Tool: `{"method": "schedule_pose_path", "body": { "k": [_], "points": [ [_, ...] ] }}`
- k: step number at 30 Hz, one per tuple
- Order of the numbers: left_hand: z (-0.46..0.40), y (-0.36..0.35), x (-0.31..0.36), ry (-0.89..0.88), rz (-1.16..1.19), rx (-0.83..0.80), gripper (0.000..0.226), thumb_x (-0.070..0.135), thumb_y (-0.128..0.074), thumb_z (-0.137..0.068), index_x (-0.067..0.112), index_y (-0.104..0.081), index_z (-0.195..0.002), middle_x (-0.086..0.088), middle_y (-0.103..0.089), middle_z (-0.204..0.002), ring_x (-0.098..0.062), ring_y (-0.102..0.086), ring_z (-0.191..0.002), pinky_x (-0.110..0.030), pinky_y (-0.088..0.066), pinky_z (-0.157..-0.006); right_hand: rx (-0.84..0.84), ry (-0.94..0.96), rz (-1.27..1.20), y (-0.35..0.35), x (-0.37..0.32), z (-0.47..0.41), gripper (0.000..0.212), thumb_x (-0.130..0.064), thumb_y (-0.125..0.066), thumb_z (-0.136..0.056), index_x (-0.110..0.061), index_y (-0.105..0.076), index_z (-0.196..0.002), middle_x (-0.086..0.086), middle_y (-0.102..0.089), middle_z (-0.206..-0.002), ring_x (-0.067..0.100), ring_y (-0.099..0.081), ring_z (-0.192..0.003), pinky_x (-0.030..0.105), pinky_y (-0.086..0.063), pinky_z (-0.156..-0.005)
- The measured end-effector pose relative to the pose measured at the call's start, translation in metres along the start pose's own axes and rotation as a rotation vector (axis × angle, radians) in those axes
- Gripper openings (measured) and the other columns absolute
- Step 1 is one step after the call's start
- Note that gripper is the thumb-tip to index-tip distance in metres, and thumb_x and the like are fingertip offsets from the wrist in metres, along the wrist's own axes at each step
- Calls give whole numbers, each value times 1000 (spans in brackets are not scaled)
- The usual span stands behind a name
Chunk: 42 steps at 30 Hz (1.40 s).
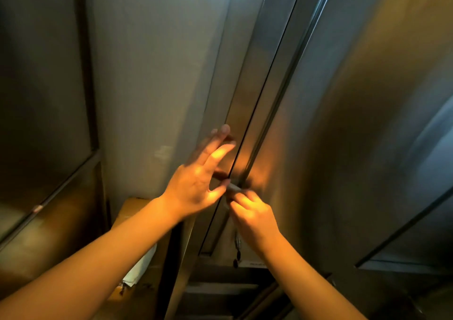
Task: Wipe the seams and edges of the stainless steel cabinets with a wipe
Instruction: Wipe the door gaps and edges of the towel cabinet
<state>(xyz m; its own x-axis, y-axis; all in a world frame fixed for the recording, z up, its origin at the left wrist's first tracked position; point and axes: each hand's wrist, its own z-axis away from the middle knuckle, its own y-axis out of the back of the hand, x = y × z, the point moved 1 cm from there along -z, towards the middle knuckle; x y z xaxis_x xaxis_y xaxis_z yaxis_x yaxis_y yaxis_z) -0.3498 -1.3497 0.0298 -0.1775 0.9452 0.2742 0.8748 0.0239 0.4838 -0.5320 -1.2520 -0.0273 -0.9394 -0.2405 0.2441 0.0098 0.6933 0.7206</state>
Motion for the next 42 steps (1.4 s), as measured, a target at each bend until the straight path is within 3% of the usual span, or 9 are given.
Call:
{"method": "schedule_pose_path", "body": {
  "k": [7,13,15,18,22,26,32,35,42],
  "points": [
    [2,13,0,-7,-140,-69,85,30,-81,-84,27,-35,-156,7,-14,-173,-21,-33,-154,-36,-60,-88,-149,-26,-96,-54,-23,39,10,-15,-75,-79,-17,-72,-88,-2,-71,-103,16,-58,-100,27,-55,-62],
    [3,13,5,31,-136,-101,88,24,-81,-84,29,-34,-157,8,-13,-173,-22,-36,-152,-41,-63,-82,-262,-27,-124,-67,-40,59,11,-14,-72,-78,-15,-71,-89,1,-70,-100,18,-53,-103,31,-57,-60],
    [3,13,5,32,-137,-101,89,22,-82,-83,29,-33,-157,8,-12,-173,-22,-35,-153,-43,-64,-84,-189,-57,-155,-55,-41,53,5,-15,-61,-83,-13,-66,-83,2,-67,-93,20,-53,-92,34,-54,-58],
    [3,10,3,31,-134,-107,90,18,-82,-83,29,-31,-157,8,-12,-173,-23,-34,-154,-48,-64,-84,-5,-156,-232,-19,-37,28,9,-3,-69,-88,-10,-67,-83,4,-66,-93,25,-59,-83,38,-54,-66],
    [4,7,0,22,-117,-82,88,13,-82,-81,25,-35,-154,6,-15,-172,-26,-37,-151,-49,-63,-84,337,-243,-282,57,-21,-26,8,4,-77,-86,-1,-76,-93,7,-73,-99,25,-66,-92,29,-53,-87],
    [4,7,1,42,-68,-53,97,9,-86,-79,29,-31,-156,12,-11,-173,-27,-46,-144,-47,-63,-85,543,-371,-363,88,-7,-74,9,7,-78,-85,1,-76,-91,12,-71,-105,24,-69,-100,28,-55,-88],
    [33,-11,-4,418,247,94,97,20,-84,-86,38,-24,-160,11,-28,-167,-10,-54,-136,-40,-59,-100,521,-441,-422,42,-26,-67,11,10,-75,-83,-1,-74,-81,8,-72,-103,21,-71,-99,39,-59,-80],
    [55,-25,-5,566,288,19,80,20,-78,-91,32,-35,-157,10,-51,-152,-6,-51,-138,-45,-52,-109,505,-526,-443,16,-37,-41,13,10,-75,-81,-3,-74,-79,5,-71,-98,21,-71,-93,40,-58,-77],
    [66,-27,7,754,329,9,66,15,-74,-93,34,-49,-151,17,-63,-140,3,-54,-133,-38,-47,-115,298,-684,-387,-60,-75,32,18,-2,-59,-80,-9,-75,-81,5,-72,-97,27,-72,-86,33,-57,-74]
  ]
}}
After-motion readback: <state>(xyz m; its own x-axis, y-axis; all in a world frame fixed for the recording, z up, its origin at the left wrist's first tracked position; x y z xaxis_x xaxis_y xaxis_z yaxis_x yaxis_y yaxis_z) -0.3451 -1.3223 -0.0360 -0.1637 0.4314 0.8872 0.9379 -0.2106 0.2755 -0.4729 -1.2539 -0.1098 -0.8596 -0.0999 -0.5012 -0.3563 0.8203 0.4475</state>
